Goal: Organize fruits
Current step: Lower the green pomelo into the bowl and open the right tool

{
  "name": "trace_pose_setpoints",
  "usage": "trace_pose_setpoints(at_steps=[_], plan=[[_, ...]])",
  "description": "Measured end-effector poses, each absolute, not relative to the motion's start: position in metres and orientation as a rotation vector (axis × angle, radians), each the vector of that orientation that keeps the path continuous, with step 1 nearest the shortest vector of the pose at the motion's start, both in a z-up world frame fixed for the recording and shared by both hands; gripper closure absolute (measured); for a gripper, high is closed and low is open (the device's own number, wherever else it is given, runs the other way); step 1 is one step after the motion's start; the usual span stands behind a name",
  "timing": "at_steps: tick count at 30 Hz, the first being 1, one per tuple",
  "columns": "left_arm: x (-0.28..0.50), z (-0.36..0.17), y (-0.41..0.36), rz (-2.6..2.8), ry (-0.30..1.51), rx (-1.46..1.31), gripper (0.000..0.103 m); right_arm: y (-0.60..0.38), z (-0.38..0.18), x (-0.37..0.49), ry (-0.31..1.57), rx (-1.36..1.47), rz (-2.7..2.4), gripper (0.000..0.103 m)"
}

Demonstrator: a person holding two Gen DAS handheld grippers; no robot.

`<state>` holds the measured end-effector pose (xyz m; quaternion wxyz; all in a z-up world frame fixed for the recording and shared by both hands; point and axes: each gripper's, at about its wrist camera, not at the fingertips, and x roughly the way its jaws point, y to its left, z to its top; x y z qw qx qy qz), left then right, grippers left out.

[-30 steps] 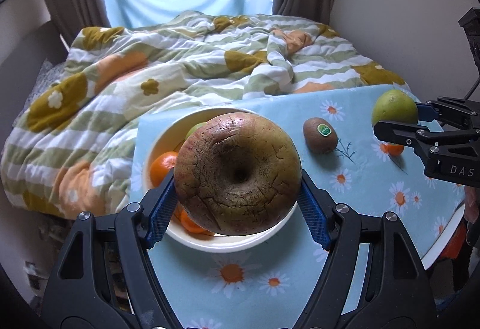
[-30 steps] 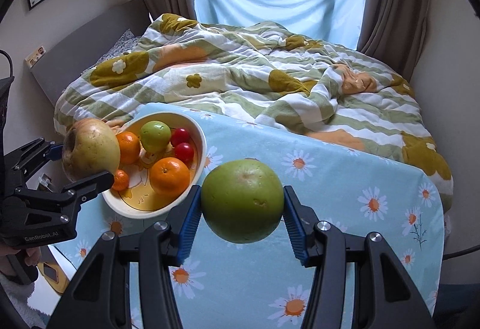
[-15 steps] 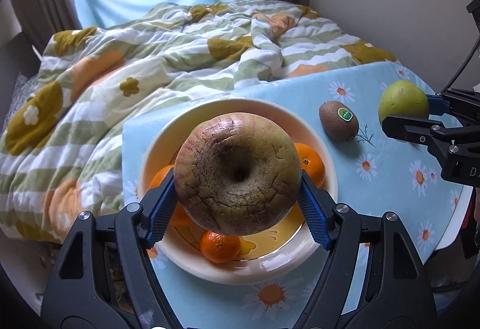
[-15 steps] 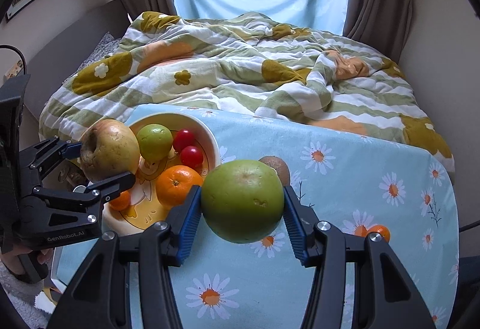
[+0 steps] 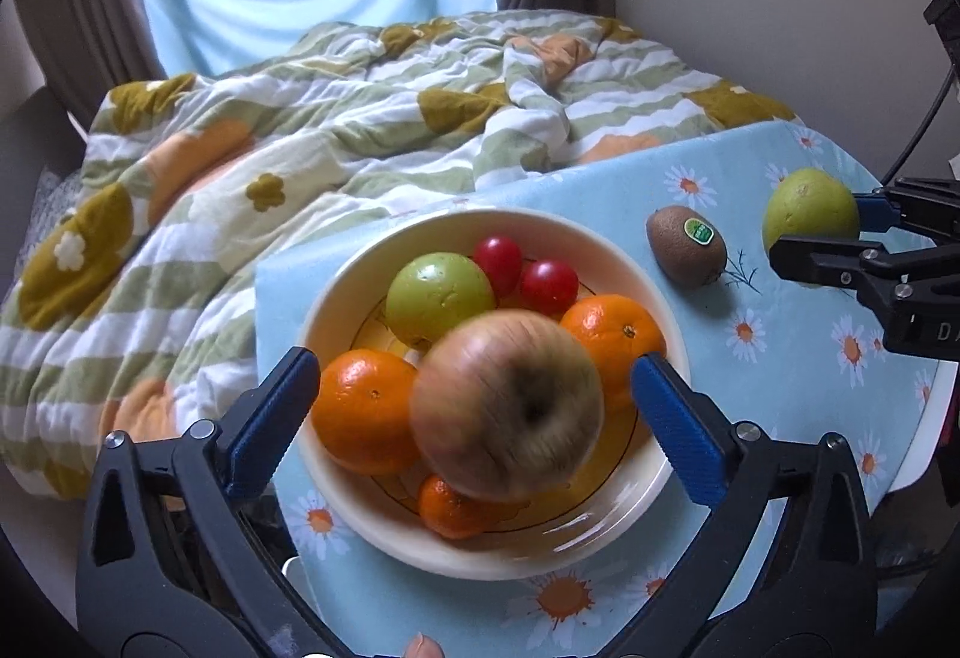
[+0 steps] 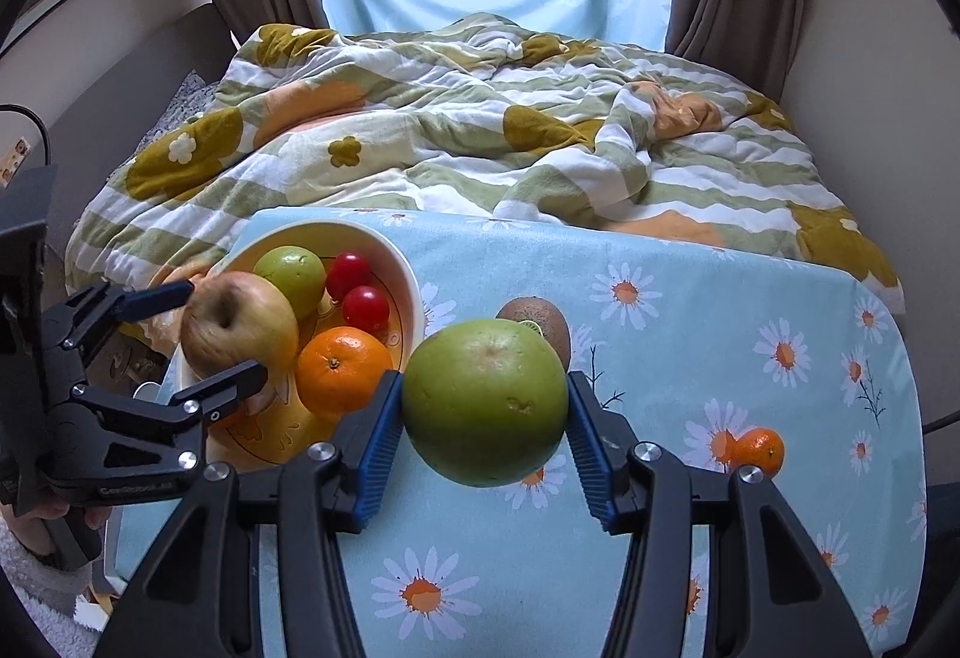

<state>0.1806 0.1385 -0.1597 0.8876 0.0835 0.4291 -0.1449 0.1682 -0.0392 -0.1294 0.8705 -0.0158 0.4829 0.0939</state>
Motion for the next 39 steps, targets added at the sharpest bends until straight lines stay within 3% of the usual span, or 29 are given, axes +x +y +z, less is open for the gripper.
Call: trace_pose_setpoints(at_steps=[20, 39], plan=[[0.141, -0.148, 0.175, -0.144, 0.940, 0.069, 0.000, -0.005, -0.124, 0.193, 0.989, -0.074, 0.400, 0.054], [0.139, -0.159, 0.185, -0.131, 0.958, 0.029, 0.000, 0.037, -0.153, 0.242, 1.037, -0.099, 0.536, 0.054]])
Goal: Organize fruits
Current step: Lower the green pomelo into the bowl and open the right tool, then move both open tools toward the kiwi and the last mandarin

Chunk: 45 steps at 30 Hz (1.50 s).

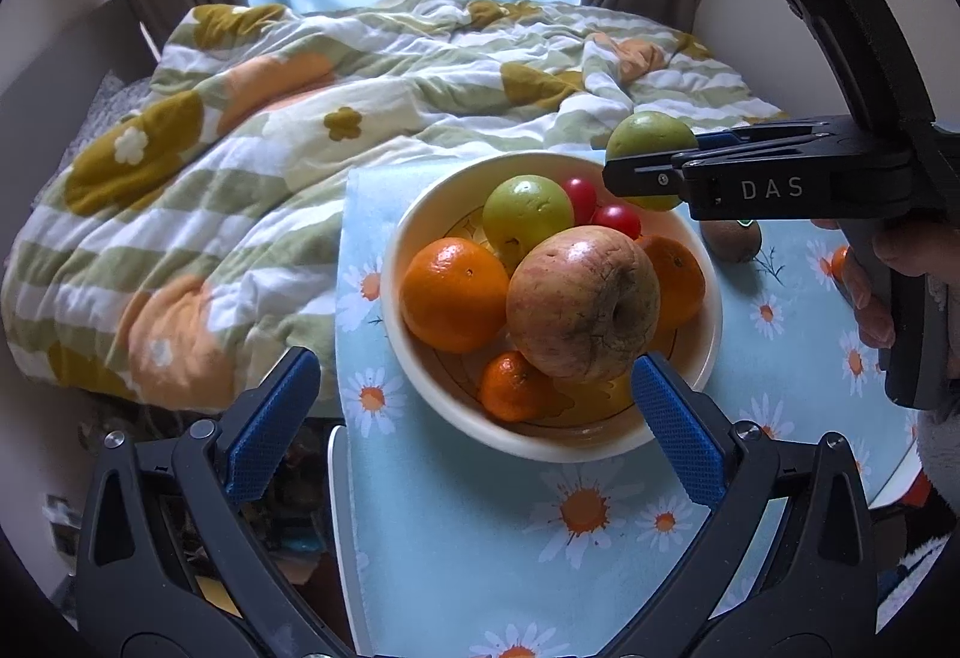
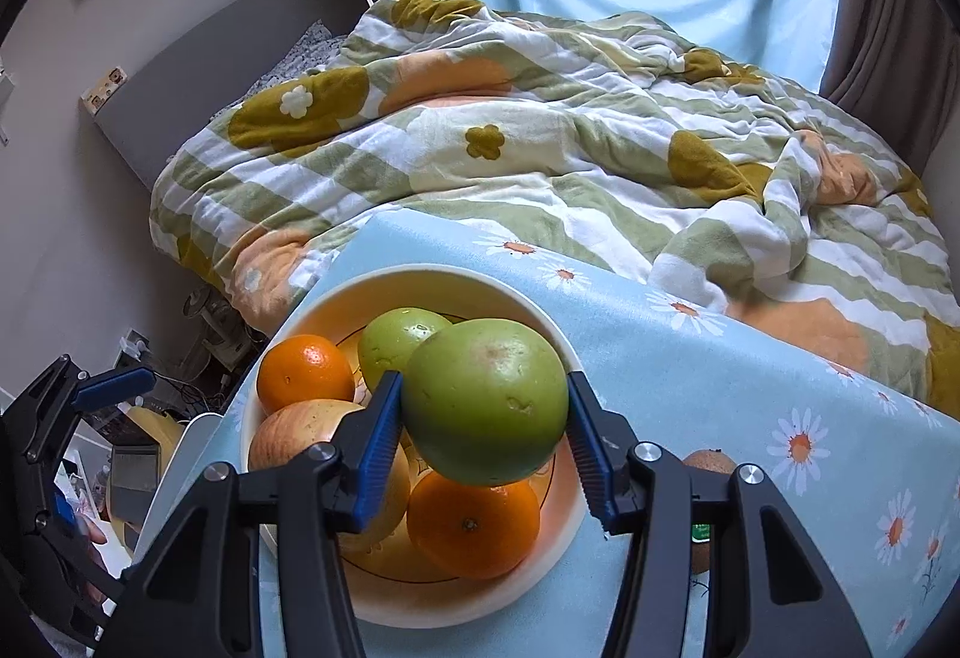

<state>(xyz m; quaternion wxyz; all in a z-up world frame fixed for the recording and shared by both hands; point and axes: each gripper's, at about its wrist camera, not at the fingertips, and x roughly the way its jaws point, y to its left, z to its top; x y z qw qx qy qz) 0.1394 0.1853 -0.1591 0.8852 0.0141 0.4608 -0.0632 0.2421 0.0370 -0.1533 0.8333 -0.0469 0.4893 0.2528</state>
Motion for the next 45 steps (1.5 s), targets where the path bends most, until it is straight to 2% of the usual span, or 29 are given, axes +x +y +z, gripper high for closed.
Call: trace_pose_setpoints(at_steps=[10, 11, 12, 14, 25, 32, 33, 35, 36, 45], plan=[[0.141, -0.162, 0.189, -0.137, 0.968, 0.006, 0.000, 0.037, -0.160, 0.248, 1.051, -0.076, 0.512, 0.053], [0.141, -0.162, 0.190, -0.137, 0.969, 0.000, 0.000, 0.036, -0.157, 0.248, 1.043, -0.062, 0.518, 0.049], [0.140, -0.163, 0.191, -0.138, 0.969, -0.005, 0.000, 0.035, -0.155, 0.248, 1.039, -0.049, 0.525, 0.036], [0.139, -0.164, 0.192, -0.138, 0.971, -0.013, 0.000, 0.035, -0.150, 0.248, 1.027, -0.030, 0.531, 0.019], [0.133, -0.156, 0.191, -0.131, 0.960, 0.003, 0.000, 0.033, -0.143, 0.234, 0.990, -0.054, 0.520, 0.017], [0.126, -0.136, 0.188, -0.131, 0.943, 0.015, 0.000, 0.020, -0.116, 0.217, 0.953, -0.060, 0.485, 0.017], [0.125, -0.131, 0.187, -0.131, 0.938, 0.021, 0.000, 0.017, -0.111, 0.213, 0.950, -0.063, 0.480, 0.017], [0.123, -0.121, 0.185, -0.127, 0.928, 0.035, 0.000, 0.012, -0.101, 0.205, 0.941, -0.075, 0.456, 0.002], [0.122, -0.116, 0.184, -0.128, 0.923, 0.039, 0.000, 0.007, -0.095, 0.200, 0.929, -0.076, 0.447, 0.000], [0.127, -0.086, 0.157, -0.143, 0.890, 0.076, 0.000, -0.049, -0.057, 0.166, 0.863, -0.037, 0.337, 0.000]])
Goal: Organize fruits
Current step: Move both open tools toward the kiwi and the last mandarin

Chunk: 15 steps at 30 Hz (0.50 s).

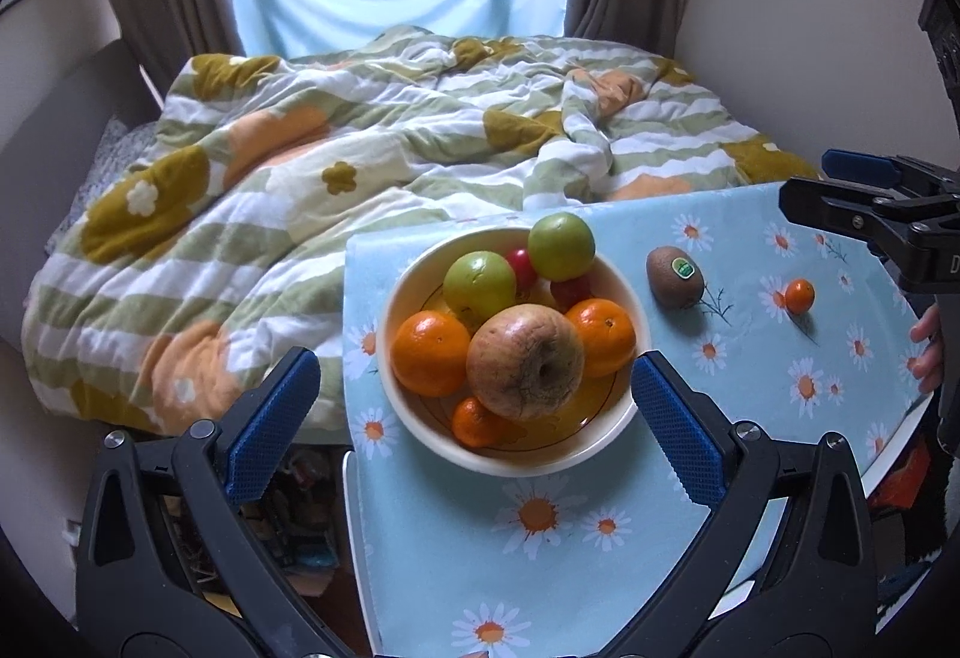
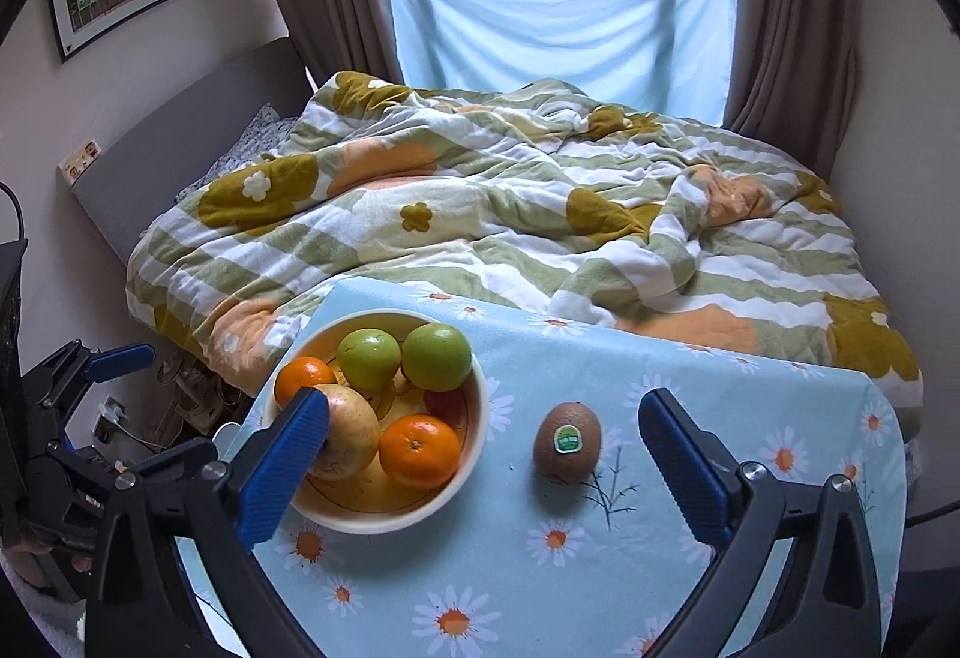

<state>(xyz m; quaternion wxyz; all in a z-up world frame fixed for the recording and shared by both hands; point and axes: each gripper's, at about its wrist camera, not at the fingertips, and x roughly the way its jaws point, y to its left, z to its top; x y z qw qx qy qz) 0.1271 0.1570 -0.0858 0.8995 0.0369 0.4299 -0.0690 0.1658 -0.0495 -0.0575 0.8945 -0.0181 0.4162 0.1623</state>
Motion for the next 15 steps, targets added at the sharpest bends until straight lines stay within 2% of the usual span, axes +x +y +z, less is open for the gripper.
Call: trace_pose_setpoints(at_steps=[6, 15], plan=[[0.128, -0.077, 0.114, -0.125, 0.873, 0.059, 0.000, -0.096, -0.047, 0.148, 0.850, -0.063, 0.299, 0.000], [0.125, -0.088, 0.028, -0.100, 0.871, 0.021, 0.000, -0.183, -0.061, 0.130, 0.879, -0.060, 0.286, 0.000]])
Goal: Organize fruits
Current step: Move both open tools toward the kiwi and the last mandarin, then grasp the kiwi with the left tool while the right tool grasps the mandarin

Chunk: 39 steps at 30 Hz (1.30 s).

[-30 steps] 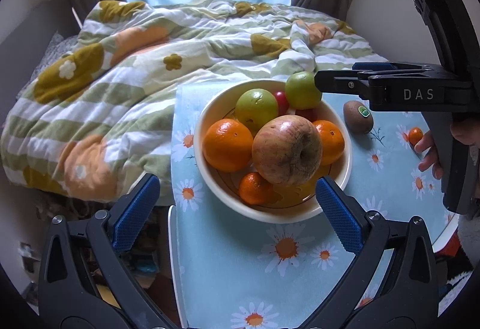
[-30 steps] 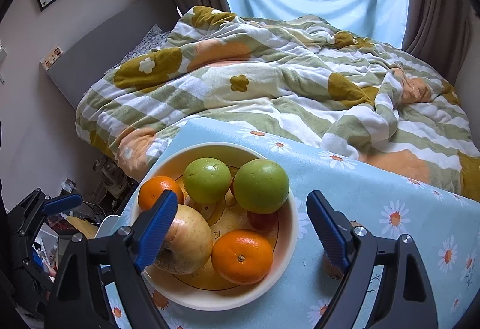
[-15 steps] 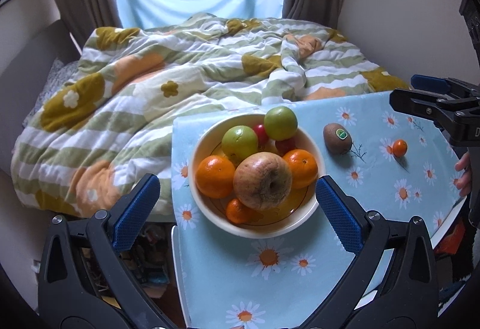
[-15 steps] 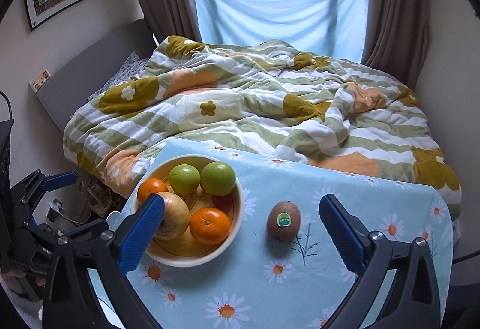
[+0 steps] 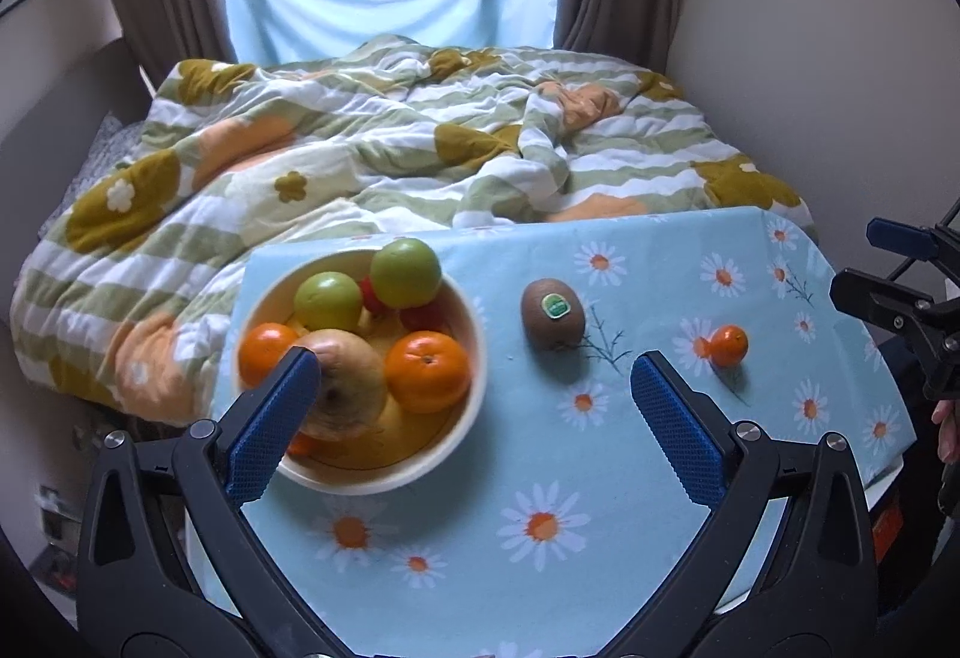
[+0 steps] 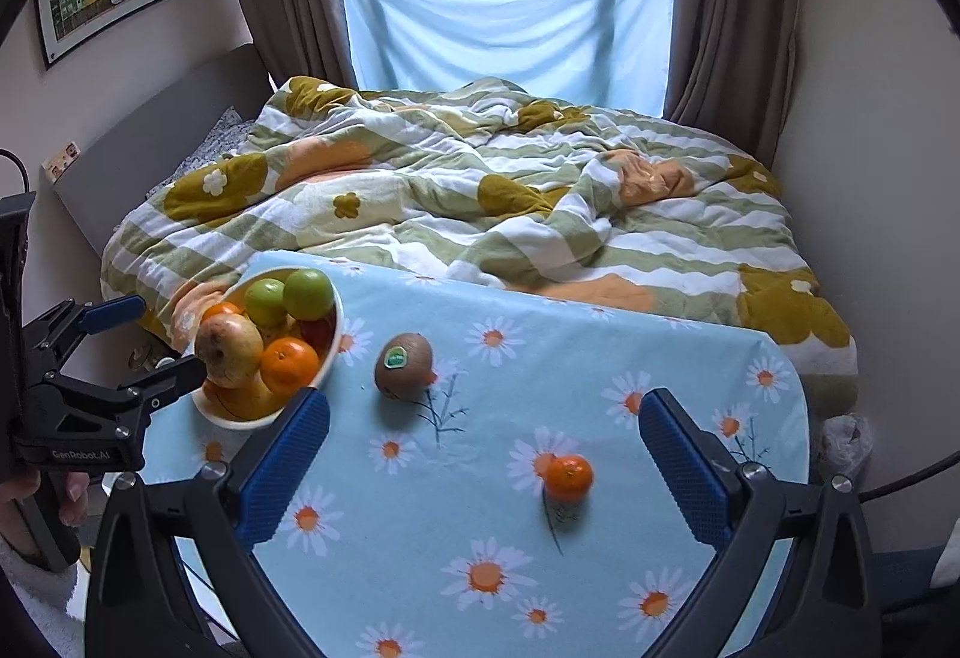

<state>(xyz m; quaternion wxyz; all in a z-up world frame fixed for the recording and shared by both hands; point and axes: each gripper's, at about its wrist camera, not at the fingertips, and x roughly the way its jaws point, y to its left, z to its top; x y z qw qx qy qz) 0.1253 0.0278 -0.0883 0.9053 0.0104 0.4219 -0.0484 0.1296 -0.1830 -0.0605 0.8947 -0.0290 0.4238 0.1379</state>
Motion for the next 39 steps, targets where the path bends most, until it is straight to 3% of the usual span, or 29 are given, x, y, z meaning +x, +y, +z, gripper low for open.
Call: trace_pose_setpoints(at_steps=[15, 19, 22, 26, 30, 31, 34, 39], plan=[[0.167, -0.157, -0.042, -0.017, 0.903, -0.006, 0.000, -0.244, -0.136, 0.137, 0.976, -0.118, 0.321, 0.000], [0.185, -0.178, -0.050, 0.005, 0.923, 0.043, 0.005, -0.245, -0.159, 0.144, 0.999, -0.123, 0.353, 0.000], [0.198, -0.191, -0.056, 0.008, 0.931, 0.080, 0.016, -0.242, -0.173, 0.148, 1.011, -0.129, 0.379, 0.000], [0.212, -0.206, -0.062, 0.015, 0.951, 0.114, 0.017, -0.237, -0.186, 0.154, 1.020, -0.141, 0.397, 0.001], [0.224, -0.214, -0.061, 0.023, 0.966, 0.117, 0.024, -0.230, -0.196, 0.159, 1.031, -0.169, 0.412, 0.010], [0.226, -0.216, -0.060, 0.024, 0.969, 0.108, 0.025, -0.228, -0.198, 0.160, 1.031, -0.175, 0.417, 0.017], [0.230, -0.219, -0.058, 0.019, 0.974, 0.088, 0.030, -0.223, -0.202, 0.161, 1.037, -0.191, 0.428, 0.026], [0.236, -0.226, -0.058, 0.007, 1.005, 0.083, 0.038, -0.219, -0.208, 0.163, 1.044, -0.196, 0.436, 0.035]])
